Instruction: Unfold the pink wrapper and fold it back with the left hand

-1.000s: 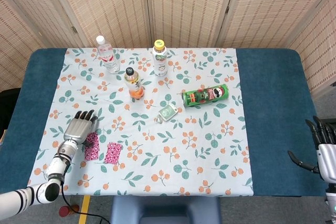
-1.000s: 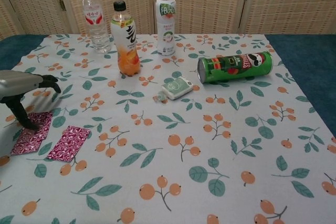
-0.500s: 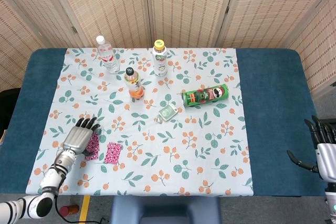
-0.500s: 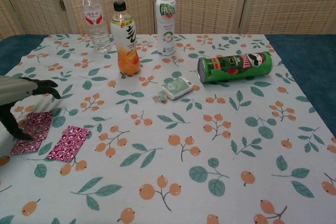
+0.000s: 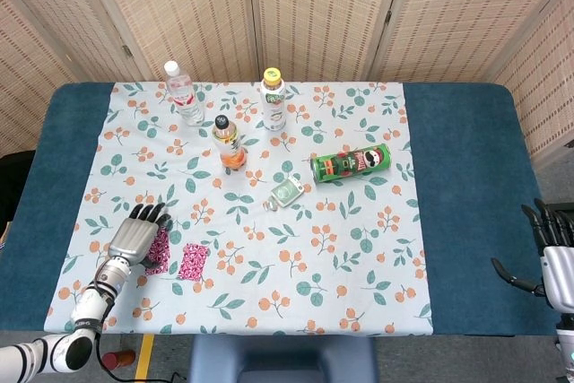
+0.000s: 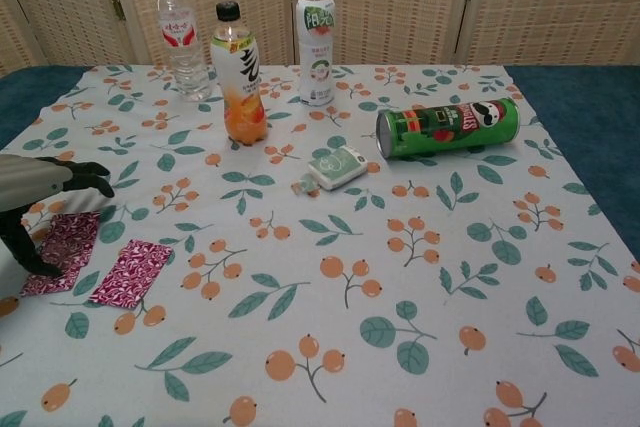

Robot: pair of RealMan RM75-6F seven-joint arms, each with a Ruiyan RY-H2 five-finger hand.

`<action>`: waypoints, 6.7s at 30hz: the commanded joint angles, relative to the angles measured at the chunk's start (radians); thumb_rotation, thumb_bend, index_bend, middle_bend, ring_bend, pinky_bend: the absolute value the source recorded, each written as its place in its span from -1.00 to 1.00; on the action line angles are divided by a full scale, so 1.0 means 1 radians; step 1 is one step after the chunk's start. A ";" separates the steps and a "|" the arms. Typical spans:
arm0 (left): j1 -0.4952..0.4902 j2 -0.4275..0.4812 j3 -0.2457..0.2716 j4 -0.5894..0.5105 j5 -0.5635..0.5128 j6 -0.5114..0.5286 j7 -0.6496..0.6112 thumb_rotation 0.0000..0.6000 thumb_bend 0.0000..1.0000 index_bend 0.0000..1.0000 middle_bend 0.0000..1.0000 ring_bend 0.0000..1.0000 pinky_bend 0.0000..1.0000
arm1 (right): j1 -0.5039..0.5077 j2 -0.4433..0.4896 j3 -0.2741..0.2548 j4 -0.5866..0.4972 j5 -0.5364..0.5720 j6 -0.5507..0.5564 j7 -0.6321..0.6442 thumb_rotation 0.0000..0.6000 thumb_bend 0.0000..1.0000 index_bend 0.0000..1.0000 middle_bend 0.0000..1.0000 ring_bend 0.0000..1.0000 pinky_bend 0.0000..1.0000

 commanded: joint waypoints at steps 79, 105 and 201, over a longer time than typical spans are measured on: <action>-0.113 -0.083 -0.085 0.214 -0.228 -0.115 0.025 1.00 -0.71 -0.67 -1.00 -1.00 -1.00 | -0.012 0.002 0.005 0.001 0.023 -0.006 0.000 0.07 -0.40 -1.00 -1.00 -1.00 -1.00; -0.025 0.132 -0.026 -0.136 0.086 0.021 -0.119 1.00 -0.65 -0.59 -1.00 -1.00 -1.00 | -0.007 0.004 0.008 0.006 0.000 0.009 0.015 0.07 -0.40 -1.00 -1.00 -1.00 -1.00; -0.026 -0.008 0.041 -0.229 -0.008 0.091 0.060 1.00 -0.49 -0.39 -1.00 -1.00 -1.00 | 0.001 -0.024 0.002 0.102 0.007 -0.022 0.110 0.09 -0.40 -1.00 -1.00 -1.00 -1.00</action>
